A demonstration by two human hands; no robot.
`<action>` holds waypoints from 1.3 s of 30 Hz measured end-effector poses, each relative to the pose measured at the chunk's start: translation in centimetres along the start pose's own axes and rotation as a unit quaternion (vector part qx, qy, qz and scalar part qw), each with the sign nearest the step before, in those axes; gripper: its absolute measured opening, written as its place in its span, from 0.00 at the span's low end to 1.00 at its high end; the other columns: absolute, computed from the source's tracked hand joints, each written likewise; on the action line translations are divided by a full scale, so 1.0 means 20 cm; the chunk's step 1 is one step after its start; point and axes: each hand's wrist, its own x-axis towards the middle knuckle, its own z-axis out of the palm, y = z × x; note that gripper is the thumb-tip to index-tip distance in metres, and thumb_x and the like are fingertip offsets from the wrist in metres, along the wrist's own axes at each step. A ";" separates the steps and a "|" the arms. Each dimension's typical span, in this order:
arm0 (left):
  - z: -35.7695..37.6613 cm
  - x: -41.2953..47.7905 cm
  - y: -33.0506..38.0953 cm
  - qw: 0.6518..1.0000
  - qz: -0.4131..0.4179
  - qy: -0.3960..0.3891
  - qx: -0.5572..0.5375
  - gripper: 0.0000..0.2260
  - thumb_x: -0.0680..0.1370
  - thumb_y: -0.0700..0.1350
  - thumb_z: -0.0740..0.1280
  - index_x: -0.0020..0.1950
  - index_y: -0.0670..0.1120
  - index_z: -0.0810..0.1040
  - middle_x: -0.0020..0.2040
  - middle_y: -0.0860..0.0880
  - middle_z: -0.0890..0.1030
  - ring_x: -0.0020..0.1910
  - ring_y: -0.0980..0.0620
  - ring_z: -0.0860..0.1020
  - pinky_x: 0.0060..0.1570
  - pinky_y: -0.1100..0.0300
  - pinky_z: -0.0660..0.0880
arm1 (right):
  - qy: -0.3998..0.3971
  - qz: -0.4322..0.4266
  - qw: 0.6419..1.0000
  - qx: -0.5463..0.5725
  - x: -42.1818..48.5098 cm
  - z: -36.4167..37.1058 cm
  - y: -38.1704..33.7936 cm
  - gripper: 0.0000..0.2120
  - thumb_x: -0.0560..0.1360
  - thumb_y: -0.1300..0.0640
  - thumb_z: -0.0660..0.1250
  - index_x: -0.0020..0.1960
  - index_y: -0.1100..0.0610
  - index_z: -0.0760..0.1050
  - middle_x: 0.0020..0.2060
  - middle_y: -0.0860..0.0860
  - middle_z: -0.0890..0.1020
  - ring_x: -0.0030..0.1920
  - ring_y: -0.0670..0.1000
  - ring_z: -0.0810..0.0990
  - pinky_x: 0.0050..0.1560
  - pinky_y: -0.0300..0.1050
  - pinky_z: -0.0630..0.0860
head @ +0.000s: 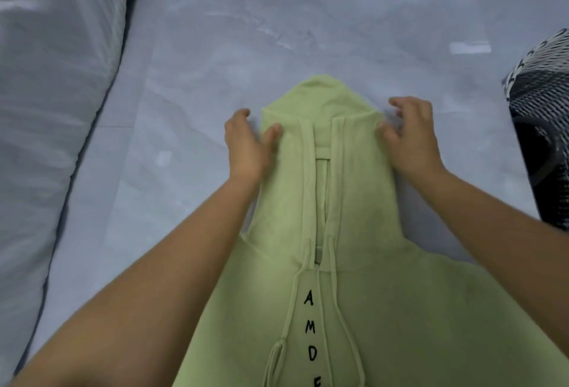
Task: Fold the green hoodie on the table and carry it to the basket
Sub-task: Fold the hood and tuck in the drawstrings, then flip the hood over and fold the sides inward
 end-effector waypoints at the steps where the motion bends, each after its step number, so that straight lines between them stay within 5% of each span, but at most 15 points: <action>1: 0.01 0.06 0.05 0.996 -0.077 -0.023 -0.042 0.30 0.73 0.49 0.70 0.69 0.39 0.62 0.66 0.42 0.67 0.64 0.44 0.69 0.63 0.55 0.66 | -0.022 0.060 0.998 0.020 0.05 -0.01 -0.02 0.26 0.74 0.53 0.63 0.68 0.62 0.64 0.66 0.60 0.65 0.65 0.59 0.68 0.67 0.49 0.64; 5: 0.00 0.15 0.26 0.967 -0.192 -0.155 -0.057 0.31 0.70 0.47 0.74 0.66 0.38 0.65 0.60 0.46 0.72 0.59 0.46 0.72 0.55 0.55 0.70 | -0.111 0.232 0.958 0.129 0.16 -0.01 -0.15 0.30 0.70 0.55 0.72 0.66 0.64 0.65 0.63 0.58 0.73 0.57 0.57 0.75 0.54 0.46 0.71; 9: -0.08 0.14 0.36 0.943 -0.198 -0.235 -0.127 0.15 0.73 0.38 0.70 0.58 0.38 0.75 0.53 0.44 0.80 0.43 0.49 0.78 0.36 0.63 0.76 | -0.167 0.288 0.921 0.201 0.17 -0.08 -0.26 0.20 0.70 0.61 0.72 0.59 0.66 0.73 0.52 0.57 0.78 0.44 0.54 0.77 0.47 0.46 0.73; 11: -0.12 0.15 0.35 0.957 -0.140 -0.218 -0.134 0.05 0.72 0.37 0.70 0.47 0.42 0.77 0.42 0.47 0.80 0.35 0.54 0.77 0.28 0.68 0.76 | -0.162 0.248 0.932 0.211 0.16 -0.13 -0.28 0.12 0.70 0.62 0.71 0.52 0.63 0.76 0.50 0.56 0.79 0.44 0.53 0.78 0.46 0.45 0.74; 14: -0.20 0.11 0.34 0.965 -0.083 -0.197 -0.154 0.08 0.72 0.37 0.70 0.37 0.45 0.73 0.37 0.49 0.78 0.35 0.53 0.77 0.34 0.67 0.76 | -0.162 0.154 0.955 0.197 0.09 -0.22 -0.32 0.06 0.71 0.62 0.70 0.38 0.56 0.74 0.41 0.53 0.79 0.38 0.48 0.77 0.39 0.40 0.74; 17: -0.29 0.01 0.36 0.966 -0.039 -0.186 -0.176 0.09 0.72 0.37 0.71 0.35 0.46 0.73 0.35 0.50 0.78 0.33 0.55 0.76 0.34 0.66 0.76 | -0.131 0.047 0.983 0.119 -0.02 -0.32 -0.38 0.06 0.70 0.61 0.70 0.40 0.56 0.73 0.35 0.48 0.75 0.35 0.45 0.73 0.34 0.38 0.70; 21: -0.46 -0.19 0.38 0.959 0.004 -0.180 -0.220 0.10 0.71 0.35 0.71 0.35 0.47 0.74 0.33 0.52 0.77 0.29 0.59 0.76 0.31 0.67 0.74 | -0.096 -0.011 0.989 0.109 -0.26 -0.42 -0.44 0.06 0.70 0.60 0.70 0.44 0.56 0.74 0.37 0.47 0.76 0.38 0.49 0.75 0.41 0.44 0.71; 25: -0.58 -0.46 0.36 0.959 0.035 -0.167 -0.228 0.10 0.71 0.33 0.70 0.36 0.46 0.74 0.33 0.51 0.76 0.30 0.59 0.75 0.31 0.69 0.72 | -0.102 -0.051 0.984 0.137 -0.57 -0.51 -0.49 0.14 0.71 0.61 0.70 0.42 0.42 0.73 0.35 0.39 0.79 0.36 0.34 0.76 0.36 0.28 0.70; 30: -0.67 -0.78 0.22 0.963 0.107 -0.175 -0.173 0.07 0.67 0.43 0.73 0.37 0.54 0.78 0.33 0.59 0.78 0.33 0.62 0.74 0.36 0.66 0.71 | -0.109 -0.121 0.983 0.084 -0.91 -0.55 -0.43 0.13 0.70 0.58 0.70 0.42 0.39 0.73 0.39 0.28 0.78 0.37 0.35 0.76 0.34 0.24 0.68; 33: -0.66 -0.98 0.07 0.950 0.245 -0.183 -0.063 0.08 0.69 0.54 0.69 0.47 0.58 0.76 0.45 0.65 0.79 0.41 0.69 0.75 0.42 0.75 0.70 | -0.093 -0.225 0.970 0.003 -1.10 -0.51 -0.34 0.08 0.69 0.49 0.62 0.49 0.44 0.72 0.39 0.36 0.82 0.39 0.37 0.75 0.36 0.25 0.66; 36: -0.64 -1.16 -0.11 0.913 0.357 -0.199 0.007 0.10 0.77 0.53 0.61 0.54 0.50 0.75 0.52 0.56 0.77 0.49 0.62 0.77 0.51 0.79 0.67 | -0.067 -0.328 0.941 -0.054 -1.26 -0.44 -0.20 0.09 0.78 0.48 0.55 0.50 0.51 0.70 0.34 0.49 0.84 0.40 0.44 0.74 0.37 0.32 0.68; 39: -0.61 -1.29 -0.27 0.895 0.387 -0.221 0.020 0.10 0.79 0.52 0.58 0.53 0.49 0.74 0.56 0.56 0.76 0.51 0.57 0.78 0.50 0.74 0.72 | -0.084 -0.369 0.924 -0.048 -1.40 -0.37 -0.07 0.14 0.80 0.49 0.50 0.51 0.52 0.71 0.37 0.49 0.85 0.39 0.42 0.78 0.40 0.32 0.72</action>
